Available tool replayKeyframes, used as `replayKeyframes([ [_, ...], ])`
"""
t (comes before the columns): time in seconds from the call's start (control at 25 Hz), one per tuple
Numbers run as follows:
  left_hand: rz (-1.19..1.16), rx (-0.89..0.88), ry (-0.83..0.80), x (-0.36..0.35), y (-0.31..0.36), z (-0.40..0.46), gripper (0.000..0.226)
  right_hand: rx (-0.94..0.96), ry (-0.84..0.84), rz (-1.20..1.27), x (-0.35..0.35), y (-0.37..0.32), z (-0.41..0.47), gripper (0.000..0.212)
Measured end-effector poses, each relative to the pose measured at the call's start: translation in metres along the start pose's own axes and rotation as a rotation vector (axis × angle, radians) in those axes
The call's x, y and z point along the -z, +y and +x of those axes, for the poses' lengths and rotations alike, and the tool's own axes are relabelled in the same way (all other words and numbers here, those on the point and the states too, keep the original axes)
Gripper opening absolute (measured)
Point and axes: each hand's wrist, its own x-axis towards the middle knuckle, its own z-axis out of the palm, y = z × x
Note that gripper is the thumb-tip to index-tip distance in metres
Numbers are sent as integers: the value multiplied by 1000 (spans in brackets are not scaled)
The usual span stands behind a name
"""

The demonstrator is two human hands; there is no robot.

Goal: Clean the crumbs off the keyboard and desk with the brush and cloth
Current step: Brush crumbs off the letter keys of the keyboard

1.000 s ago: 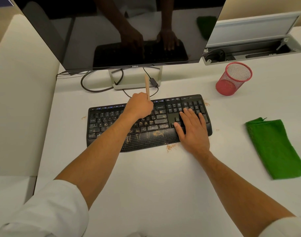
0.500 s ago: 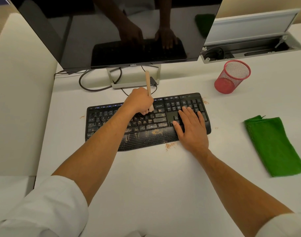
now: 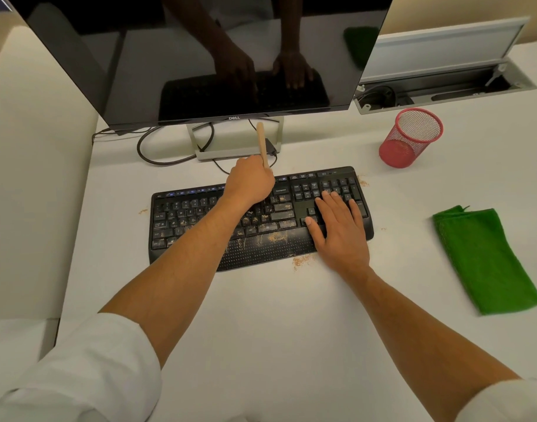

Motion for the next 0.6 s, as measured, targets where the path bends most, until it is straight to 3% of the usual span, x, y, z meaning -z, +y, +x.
replayKeyframes([
  [0.16,-39,71,-216,1,2,2,17,-9,-11,1,1,0,1,59],
  [0.36,-101,-23,15,-4,-1,2,25,-7,-30,-1,1,0,0,60],
  [0.52,-54,27,-244,5,1,2,18,-11,-32,-3,1,0,1,59],
  [0.6,-67,21,-265,13,5,1,17,-6,-28,-7,1,0,1,59],
])
